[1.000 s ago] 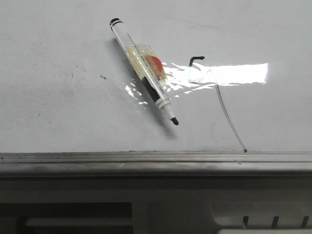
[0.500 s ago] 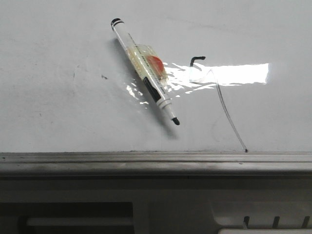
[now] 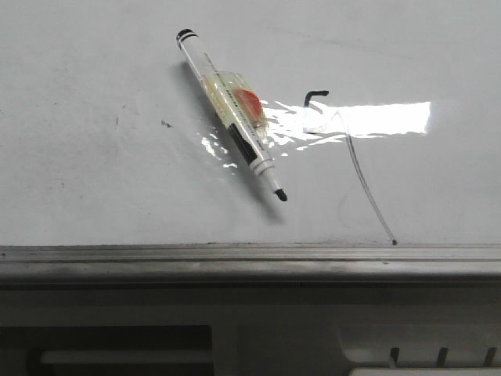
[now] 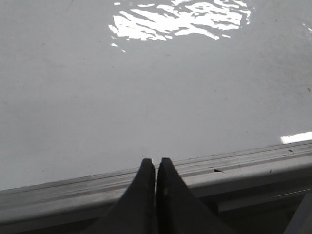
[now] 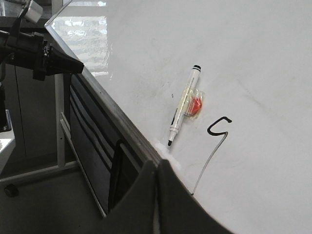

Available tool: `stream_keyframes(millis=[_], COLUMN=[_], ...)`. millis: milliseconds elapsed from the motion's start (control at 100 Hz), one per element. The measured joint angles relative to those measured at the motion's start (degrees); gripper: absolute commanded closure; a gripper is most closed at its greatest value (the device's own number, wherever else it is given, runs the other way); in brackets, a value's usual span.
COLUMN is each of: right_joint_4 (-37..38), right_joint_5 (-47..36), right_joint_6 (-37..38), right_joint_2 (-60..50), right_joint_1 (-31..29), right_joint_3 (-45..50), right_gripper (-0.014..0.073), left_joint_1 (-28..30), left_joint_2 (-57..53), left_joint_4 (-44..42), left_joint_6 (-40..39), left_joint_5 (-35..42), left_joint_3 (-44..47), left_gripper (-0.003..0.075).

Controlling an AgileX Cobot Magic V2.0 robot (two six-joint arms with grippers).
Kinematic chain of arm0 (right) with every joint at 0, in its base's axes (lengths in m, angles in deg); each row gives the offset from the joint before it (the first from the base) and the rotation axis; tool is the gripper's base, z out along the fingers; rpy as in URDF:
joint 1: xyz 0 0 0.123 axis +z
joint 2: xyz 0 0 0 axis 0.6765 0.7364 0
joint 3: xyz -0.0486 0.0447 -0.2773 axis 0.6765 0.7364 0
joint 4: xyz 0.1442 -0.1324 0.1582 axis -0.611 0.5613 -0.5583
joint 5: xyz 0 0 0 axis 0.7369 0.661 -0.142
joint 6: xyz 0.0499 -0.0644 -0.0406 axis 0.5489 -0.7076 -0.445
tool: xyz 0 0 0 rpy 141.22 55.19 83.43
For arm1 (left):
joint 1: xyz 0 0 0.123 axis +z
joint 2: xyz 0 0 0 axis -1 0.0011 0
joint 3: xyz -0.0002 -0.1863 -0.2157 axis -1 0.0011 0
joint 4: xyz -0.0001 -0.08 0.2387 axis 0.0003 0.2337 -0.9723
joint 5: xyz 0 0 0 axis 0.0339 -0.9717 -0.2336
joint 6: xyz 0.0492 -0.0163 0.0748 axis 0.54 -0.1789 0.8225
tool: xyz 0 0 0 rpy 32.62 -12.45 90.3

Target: Write number 9 on whiteboard

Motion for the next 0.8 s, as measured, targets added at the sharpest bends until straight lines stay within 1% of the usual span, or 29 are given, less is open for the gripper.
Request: stream_keyframes(millis=[560, 650, 750, 800], right_joint_4=[0.0, 0.99, 4.25, 4.85], right_joint_5=[0.0, 1.33, 1.48, 0.45], right_joint_6=[0.0, 0.0, 0.0, 0.69], right_joint_2=[0.0, -0.09, -0.09, -0.09], right_joint_1=[0.0, -0.38, -3.35, -6.66], right_joint_3=[0.0, 0.24, 2.5, 4.26], right_gripper=[0.0643, 0.0643, 0.0643, 0.0643], left_joint_1=[0.0, 0.0, 0.0, 0.0], left_joint_2=[0.0, 0.0, 0.0, 0.0], left_joint_4=[0.0, 0.0, 0.0, 0.0], left_joint_6=[0.0, 0.0, 0.0, 0.0], left_joint_5=[-0.08, -0.08, -0.08, -0.08], left_joint_3=[0.0, 0.0, 0.0, 0.0], left_gripper=[0.0741, 0.0741, 0.0741, 0.0741])
